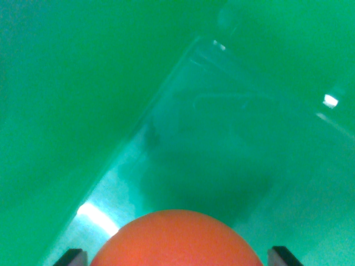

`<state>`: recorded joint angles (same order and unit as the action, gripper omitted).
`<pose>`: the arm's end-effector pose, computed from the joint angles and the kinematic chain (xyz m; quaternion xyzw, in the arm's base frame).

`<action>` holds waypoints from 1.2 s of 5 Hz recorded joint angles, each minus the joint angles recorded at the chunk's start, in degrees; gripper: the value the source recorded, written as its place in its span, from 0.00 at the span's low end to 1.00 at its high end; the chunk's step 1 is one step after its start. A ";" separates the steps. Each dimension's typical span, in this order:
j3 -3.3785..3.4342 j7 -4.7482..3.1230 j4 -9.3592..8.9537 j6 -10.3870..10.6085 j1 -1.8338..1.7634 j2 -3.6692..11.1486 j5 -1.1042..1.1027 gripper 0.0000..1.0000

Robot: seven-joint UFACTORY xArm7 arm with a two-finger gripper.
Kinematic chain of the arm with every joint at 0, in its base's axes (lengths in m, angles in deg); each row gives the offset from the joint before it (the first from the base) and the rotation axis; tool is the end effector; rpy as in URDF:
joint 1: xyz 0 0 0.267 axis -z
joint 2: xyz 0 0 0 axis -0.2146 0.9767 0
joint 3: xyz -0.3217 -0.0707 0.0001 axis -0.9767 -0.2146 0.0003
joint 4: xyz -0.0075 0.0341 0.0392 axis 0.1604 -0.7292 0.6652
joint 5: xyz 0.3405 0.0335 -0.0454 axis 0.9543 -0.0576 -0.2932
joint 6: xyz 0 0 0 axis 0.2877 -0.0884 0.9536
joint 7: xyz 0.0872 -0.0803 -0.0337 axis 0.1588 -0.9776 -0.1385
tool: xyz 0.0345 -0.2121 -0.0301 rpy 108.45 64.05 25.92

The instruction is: Pick fruit

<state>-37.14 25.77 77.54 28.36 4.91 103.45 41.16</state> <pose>0.4382 0.0943 0.0519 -0.9489 -0.3107 0.0536 0.0107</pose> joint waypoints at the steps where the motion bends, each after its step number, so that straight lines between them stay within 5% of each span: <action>1: 0.01 -0.03 1.29 -1.96 0.02 -0.68 0.06 1.00; 6: 0.04 -0.11 4.21 -6.42 0.07 -2.21 0.21 1.00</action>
<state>-37.10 25.66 81.76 21.94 4.98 101.24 41.37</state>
